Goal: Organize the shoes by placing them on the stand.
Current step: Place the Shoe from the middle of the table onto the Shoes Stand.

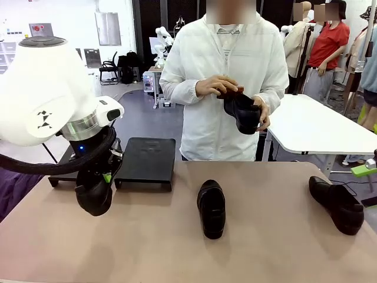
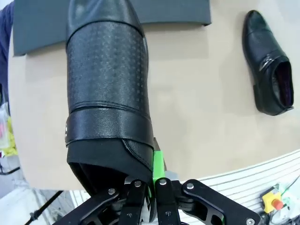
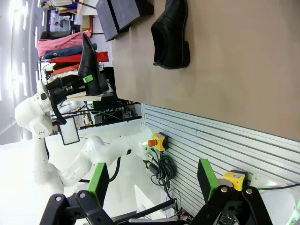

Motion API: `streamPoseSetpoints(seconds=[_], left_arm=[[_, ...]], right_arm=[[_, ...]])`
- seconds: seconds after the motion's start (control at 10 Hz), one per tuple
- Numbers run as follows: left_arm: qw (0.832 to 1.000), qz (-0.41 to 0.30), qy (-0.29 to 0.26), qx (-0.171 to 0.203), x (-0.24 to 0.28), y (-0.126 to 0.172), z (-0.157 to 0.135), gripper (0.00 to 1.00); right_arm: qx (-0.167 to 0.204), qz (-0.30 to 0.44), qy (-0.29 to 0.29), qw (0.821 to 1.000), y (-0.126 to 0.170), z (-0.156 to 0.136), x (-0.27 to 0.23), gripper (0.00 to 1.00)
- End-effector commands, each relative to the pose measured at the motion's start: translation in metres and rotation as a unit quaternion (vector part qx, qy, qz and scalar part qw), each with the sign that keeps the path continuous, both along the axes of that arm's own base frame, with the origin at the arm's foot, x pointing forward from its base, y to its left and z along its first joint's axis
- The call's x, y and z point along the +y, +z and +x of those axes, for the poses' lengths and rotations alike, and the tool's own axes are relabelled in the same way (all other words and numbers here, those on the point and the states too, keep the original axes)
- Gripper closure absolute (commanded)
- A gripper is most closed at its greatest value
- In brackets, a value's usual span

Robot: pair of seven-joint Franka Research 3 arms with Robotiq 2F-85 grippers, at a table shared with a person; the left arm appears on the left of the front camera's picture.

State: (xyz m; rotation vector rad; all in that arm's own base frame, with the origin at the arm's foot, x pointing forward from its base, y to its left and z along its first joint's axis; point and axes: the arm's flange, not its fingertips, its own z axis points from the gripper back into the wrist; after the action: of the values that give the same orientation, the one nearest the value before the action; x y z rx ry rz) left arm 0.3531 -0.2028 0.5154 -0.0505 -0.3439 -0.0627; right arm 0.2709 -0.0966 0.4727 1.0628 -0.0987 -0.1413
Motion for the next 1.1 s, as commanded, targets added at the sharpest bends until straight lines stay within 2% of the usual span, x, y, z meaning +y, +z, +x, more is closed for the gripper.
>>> streamPoseSetpoints(seconds=[0.0,0.1,0.3,0.4,0.5,0.6,0.8,1.0], left_arm=[[0.996,-0.032,-0.076,-0.02,-0.012,0.013,0.07,1.0],[0.997,-0.044,-0.036,-0.047,-0.026,0.017,0.112,1.0],[0.997,0.012,-0.057,-0.047,-0.048,0.001,0.176,1.0],[0.998,0.046,-0.028,-0.04,-0.05,-0.009,0.196,1.0],[0.997,0.065,-0.005,-0.042,-0.051,-0.019,0.212,1.0],[0.994,0.083,0.024,-0.061,-0.05,-0.029,0.228,1.0],[0.99,0.095,0.047,-0.095,-0.049,-0.047,0.25,1.0],[0.989,0.105,0.05,-0.094,-0.05,-0.062,0.257,1.0]], right_arm=[[-0.008,-0.006,0.011,1.0,0.0,-0.002,-0.005,0.0],[-0.008,-0.006,0.011,1.0,0.0,-0.002,-0.005,0.0],[-0.008,-0.006,0.011,1.0,0.0,-0.002,-0.005,0.0],[-0.008,-0.006,0.011,1.0,0.0,-0.002,-0.005,0.0],[-0.008,-0.006,0.011,1.0,0.0,-0.002,-0.005,0.0],[-0.008,-0.006,0.011,1.0,0.0,-0.002,-0.005,0.0],[-0.008,-0.006,0.011,1.0,0.0,-0.002,-0.005,0.0],[-0.008,-0.006,0.011,1.0,0.0,-0.002,-0.005,0.0]])
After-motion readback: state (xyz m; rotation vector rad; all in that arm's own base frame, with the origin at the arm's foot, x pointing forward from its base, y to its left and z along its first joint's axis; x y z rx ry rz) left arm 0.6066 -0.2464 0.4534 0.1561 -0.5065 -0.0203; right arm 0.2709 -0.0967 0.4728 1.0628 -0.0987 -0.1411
